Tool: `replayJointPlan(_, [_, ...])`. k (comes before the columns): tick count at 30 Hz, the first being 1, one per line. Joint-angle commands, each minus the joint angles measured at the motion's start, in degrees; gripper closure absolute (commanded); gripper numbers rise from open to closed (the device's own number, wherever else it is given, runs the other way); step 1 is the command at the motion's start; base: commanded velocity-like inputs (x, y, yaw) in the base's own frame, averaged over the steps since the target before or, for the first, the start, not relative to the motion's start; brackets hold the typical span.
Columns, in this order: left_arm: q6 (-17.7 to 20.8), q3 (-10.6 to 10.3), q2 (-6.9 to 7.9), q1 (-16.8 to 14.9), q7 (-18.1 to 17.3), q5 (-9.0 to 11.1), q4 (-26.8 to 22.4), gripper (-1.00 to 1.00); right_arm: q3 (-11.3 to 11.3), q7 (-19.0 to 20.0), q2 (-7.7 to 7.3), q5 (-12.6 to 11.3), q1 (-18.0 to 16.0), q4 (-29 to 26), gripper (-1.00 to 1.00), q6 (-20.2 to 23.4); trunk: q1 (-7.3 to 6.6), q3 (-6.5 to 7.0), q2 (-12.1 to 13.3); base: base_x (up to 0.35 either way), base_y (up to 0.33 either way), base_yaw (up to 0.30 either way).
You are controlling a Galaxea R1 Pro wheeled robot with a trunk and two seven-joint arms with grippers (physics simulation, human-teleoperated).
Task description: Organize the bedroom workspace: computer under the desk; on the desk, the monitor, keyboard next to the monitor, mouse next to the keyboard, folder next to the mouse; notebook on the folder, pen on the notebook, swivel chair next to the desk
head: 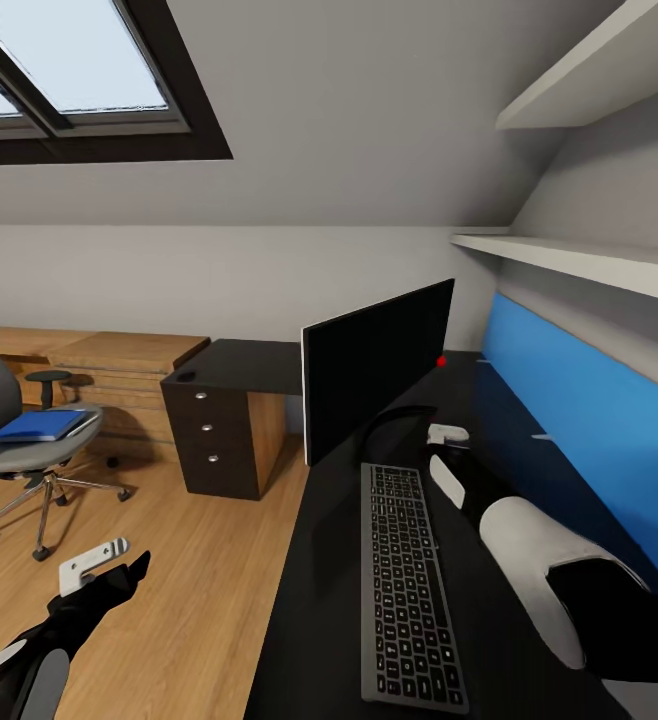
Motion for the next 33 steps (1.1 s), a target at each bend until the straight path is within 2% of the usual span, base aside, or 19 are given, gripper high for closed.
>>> replayJointPlan(1, [0.3,0.0,0.03,0.0,0.5,0.6,-0.1,-1.00,0.5,-0.5,0.08,-0.6,-0.4,0.5,-1.00,0.3,0.00,-0.07,0.0,0.000,0.000,0.000])
replayJointPlan(8, [0.5,0.2,-0.10,0.0,0.5,0.6,0.0,-1.00,0.2,-0.5,1.44,-0.9,-1.9,6.3,-1.00,-0.8,0.00,-0.07,0.0,0.000,0.000,0.000])
replayJointPlan(21, [0.6,0.2,-0.04,0.0,0.5,0.6,-0.1,-1.00,0.2,-0.5,2.37,-0.9,-1.7,6.8,-1.00,-0.8,0.00,-0.07,0.0,0.000,0.000,0.000])
replayJointPlan(33, [0.6,0.2,-0.03,0.0,0.5,0.6,-0.1,-1.00,0.1,-0.5,2.37,-1.1,-1.7,6.7,-1.00,-0.8,0.00,-0.07,0.0,0.000,0.000,0.000])
